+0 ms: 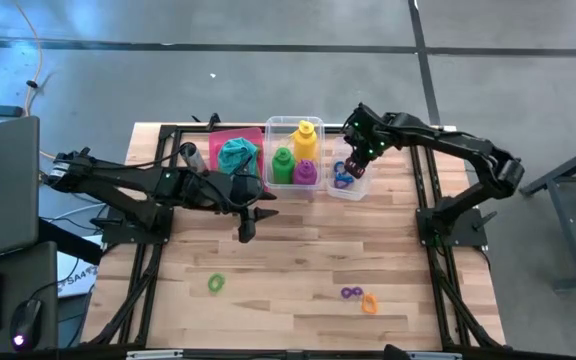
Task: Pick & Place Sports Items
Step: Put the black spring keychain into the right transparent bin, then put the purple spring keychain into the right transparent bin
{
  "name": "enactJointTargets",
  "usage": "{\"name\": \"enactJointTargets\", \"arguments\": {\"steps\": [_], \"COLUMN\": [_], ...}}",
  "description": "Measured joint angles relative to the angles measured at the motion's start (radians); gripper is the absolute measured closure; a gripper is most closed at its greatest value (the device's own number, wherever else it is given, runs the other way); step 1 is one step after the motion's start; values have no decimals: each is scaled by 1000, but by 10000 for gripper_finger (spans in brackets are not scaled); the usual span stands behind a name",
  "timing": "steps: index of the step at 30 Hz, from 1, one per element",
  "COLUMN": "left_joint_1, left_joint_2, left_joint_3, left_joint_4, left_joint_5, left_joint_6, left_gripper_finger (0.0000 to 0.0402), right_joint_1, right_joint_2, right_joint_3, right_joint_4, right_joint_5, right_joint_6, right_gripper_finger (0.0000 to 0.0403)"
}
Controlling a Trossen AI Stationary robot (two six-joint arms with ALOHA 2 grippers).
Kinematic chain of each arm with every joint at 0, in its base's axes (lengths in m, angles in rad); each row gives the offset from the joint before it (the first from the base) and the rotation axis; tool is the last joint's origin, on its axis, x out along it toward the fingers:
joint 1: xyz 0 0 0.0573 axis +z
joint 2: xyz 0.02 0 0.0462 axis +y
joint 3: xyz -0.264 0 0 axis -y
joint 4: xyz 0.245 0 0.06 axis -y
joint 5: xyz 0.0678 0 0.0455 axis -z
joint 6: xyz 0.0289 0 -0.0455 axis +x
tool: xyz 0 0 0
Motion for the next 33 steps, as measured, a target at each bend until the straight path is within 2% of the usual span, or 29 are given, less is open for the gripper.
{"name": "enactJointTargets", "arguments": {"steps": [9, 16, 28, 33], "left_joint_1": [2, 2, 2, 2], "left_joint_2": [0, 0, 0, 0], "left_joint_3": [0, 0, 0, 0], "left_joint_4": [0, 0, 0, -1], "left_joint_5": [0, 0, 3, 3], "left_joint_6": [0, 0, 1, 14], "left_gripper_finger": [225, 225, 225, 225], "right_joint_1": [2, 5, 88, 155], "right_joint_2": [-5, -29, -265, -352], "right_joint_3": [0, 0, 0, 0], "right_joint_4": [17, 14, 16, 1], "right_joint_5": [6, -37, -78, -208], "right_joint_6": [8, 82, 153, 133], "right_gripper_finger": [318, 298, 248, 246]}}
